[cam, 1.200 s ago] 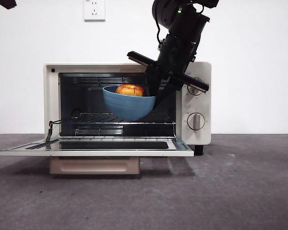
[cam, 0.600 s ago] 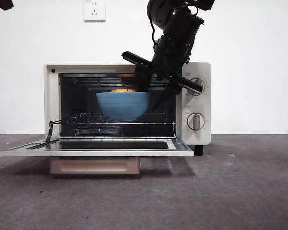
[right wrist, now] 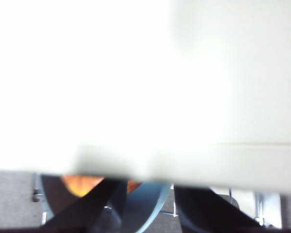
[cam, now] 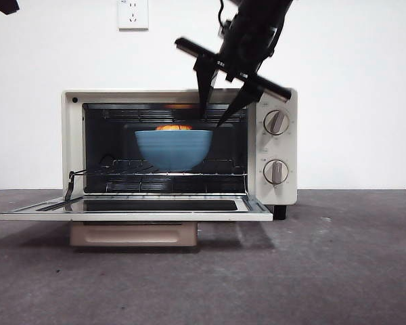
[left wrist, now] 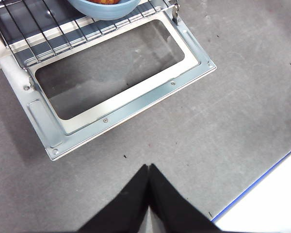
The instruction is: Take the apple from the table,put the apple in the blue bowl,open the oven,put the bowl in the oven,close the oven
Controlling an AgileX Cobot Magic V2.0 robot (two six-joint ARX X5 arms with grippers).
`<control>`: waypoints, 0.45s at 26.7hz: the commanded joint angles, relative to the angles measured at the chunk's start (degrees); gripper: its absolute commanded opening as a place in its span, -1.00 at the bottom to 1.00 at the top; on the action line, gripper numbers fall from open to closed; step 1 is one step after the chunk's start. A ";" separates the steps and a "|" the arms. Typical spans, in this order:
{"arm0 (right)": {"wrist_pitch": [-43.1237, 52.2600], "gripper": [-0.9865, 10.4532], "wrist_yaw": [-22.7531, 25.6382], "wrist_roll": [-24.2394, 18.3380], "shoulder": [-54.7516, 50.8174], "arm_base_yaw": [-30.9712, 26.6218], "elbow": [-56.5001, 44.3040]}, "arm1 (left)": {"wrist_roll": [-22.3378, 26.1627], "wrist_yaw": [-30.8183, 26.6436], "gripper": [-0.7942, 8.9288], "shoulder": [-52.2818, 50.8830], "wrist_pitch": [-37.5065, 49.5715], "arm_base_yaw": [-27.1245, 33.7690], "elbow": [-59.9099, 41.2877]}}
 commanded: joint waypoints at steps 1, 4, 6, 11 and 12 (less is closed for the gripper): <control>-1.81 -0.56 0.24 -2.67 -0.44 0.39 1.33 | 0.46 -0.13 -0.82 0.57 0.46 -0.26 0.55; -4.50 -0.56 0.20 -6.43 -2.43 0.42 1.33 | 0.90 -0.13 -0.82 0.57 0.77 -0.22 0.55; -7.02 -0.56 0.24 -10.80 -4.20 0.57 1.33 | 1.55 -0.15 -0.82 0.57 1.51 -0.07 0.55; -13.84 -0.56 2.14 -22.18 -9.64 1.62 1.33 | 0.44 -0.13 -0.82 0.57 6.78 3.28 -0.02; -15.34 -0.56 2.75 -24.46 -10.99 1.88 1.33 | 0.00 -0.07 -0.82 0.57 8.09 4.50 -0.44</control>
